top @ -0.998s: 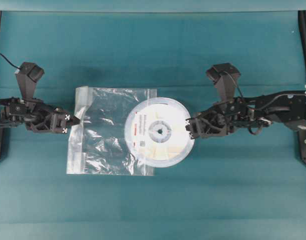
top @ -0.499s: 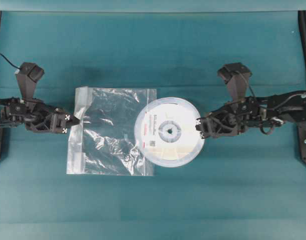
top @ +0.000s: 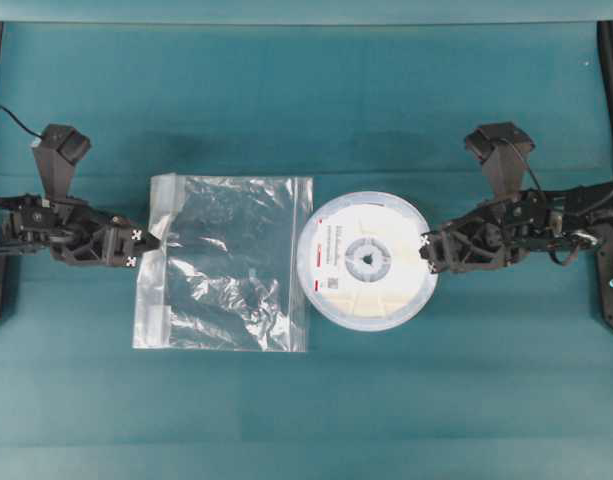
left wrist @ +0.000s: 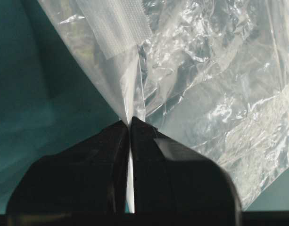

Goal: Take out the reel from the clear zip bag.
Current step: 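Pull the reel rightward out of the bag while left gripper holds bag, then lower the reel onto the table and open both grippers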

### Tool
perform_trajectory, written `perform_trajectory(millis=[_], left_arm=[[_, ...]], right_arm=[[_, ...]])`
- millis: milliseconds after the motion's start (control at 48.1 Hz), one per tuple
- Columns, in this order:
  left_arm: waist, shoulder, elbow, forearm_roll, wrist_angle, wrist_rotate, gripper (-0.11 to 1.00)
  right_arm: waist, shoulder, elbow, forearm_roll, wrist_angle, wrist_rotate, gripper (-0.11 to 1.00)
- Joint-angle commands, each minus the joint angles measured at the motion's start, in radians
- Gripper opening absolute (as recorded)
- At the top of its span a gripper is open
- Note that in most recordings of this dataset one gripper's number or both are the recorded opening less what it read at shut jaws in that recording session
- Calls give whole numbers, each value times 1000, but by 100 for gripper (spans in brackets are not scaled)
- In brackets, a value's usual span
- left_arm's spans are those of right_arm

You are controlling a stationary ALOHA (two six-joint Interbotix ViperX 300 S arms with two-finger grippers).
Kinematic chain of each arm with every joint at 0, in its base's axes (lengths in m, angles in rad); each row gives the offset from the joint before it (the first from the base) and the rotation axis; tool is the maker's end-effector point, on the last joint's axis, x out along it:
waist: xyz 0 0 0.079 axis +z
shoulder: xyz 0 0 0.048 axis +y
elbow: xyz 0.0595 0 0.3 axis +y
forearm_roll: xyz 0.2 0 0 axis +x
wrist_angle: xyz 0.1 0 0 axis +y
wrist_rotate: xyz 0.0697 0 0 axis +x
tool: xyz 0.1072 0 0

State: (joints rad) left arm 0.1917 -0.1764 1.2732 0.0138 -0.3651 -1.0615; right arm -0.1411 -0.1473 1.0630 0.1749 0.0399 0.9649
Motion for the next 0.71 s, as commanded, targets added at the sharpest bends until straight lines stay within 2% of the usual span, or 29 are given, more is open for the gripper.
perform_trajectory(millis=[0, 686], left_arm=[[-2, -6, -12, 3, -3, 2, 1], [-2, -5, -17, 2, -3, 0, 1]], right_arm=[[-3, -18, 5, 0, 5, 6, 4], [-23, -144, 115, 2, 9, 32, 4]])
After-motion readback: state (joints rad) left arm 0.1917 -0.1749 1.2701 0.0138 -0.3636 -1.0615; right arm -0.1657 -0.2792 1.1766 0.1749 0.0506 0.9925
